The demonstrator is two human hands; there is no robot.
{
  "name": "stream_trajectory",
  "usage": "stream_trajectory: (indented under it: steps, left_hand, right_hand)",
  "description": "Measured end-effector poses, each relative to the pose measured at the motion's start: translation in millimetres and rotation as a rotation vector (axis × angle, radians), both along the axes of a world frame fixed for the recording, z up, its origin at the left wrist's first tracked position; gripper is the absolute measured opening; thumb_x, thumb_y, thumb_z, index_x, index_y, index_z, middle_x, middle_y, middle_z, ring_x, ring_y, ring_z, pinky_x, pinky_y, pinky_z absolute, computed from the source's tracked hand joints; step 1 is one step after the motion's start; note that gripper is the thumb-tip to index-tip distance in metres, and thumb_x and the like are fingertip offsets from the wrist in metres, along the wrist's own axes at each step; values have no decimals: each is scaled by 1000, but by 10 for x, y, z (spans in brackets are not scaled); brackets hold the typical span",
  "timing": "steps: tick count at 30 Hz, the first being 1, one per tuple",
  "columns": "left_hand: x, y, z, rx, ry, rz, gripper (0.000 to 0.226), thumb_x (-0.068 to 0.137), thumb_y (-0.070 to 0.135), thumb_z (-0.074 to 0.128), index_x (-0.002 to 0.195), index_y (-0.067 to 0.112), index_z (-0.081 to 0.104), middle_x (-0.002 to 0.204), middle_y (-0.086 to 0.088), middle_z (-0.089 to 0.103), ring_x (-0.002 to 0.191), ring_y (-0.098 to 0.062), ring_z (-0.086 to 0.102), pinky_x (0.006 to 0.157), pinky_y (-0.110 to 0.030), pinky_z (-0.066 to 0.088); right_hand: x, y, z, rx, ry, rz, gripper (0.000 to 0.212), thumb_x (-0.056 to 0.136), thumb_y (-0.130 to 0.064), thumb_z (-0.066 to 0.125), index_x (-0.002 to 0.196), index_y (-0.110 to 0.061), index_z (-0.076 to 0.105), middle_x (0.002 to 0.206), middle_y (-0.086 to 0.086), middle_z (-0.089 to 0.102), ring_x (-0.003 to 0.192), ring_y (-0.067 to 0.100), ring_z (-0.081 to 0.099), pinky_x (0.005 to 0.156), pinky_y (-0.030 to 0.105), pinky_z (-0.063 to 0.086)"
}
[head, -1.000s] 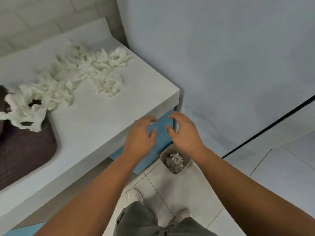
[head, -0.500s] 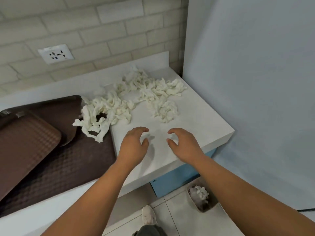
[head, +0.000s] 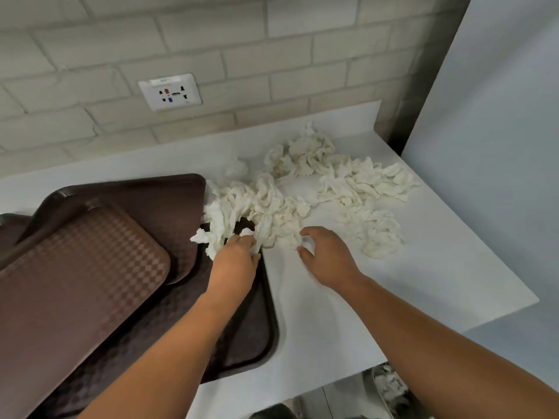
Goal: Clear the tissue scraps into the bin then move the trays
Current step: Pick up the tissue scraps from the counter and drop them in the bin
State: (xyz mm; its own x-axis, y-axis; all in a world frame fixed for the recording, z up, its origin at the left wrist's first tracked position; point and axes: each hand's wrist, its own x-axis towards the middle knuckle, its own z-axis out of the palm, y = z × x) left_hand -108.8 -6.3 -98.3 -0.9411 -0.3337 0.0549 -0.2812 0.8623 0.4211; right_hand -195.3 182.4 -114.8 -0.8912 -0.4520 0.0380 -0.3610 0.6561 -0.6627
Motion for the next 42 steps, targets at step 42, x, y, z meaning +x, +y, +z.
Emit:
stream_trajectory:
  steps: [42]
  left_hand:
    - [-564, 1078, 1919, 1522, 244, -203, 15, 92, -3, 45, 80, 6, 46, 58, -9, 53, 68, -25, 60, 84, -52, 57]
  right_hand:
    - [136, 1262, 978, -566, -300, -352, 30, 85, -28, 45, 90, -3, 60, 65, -7, 52, 56, 11, 45, 58, 24, 36]
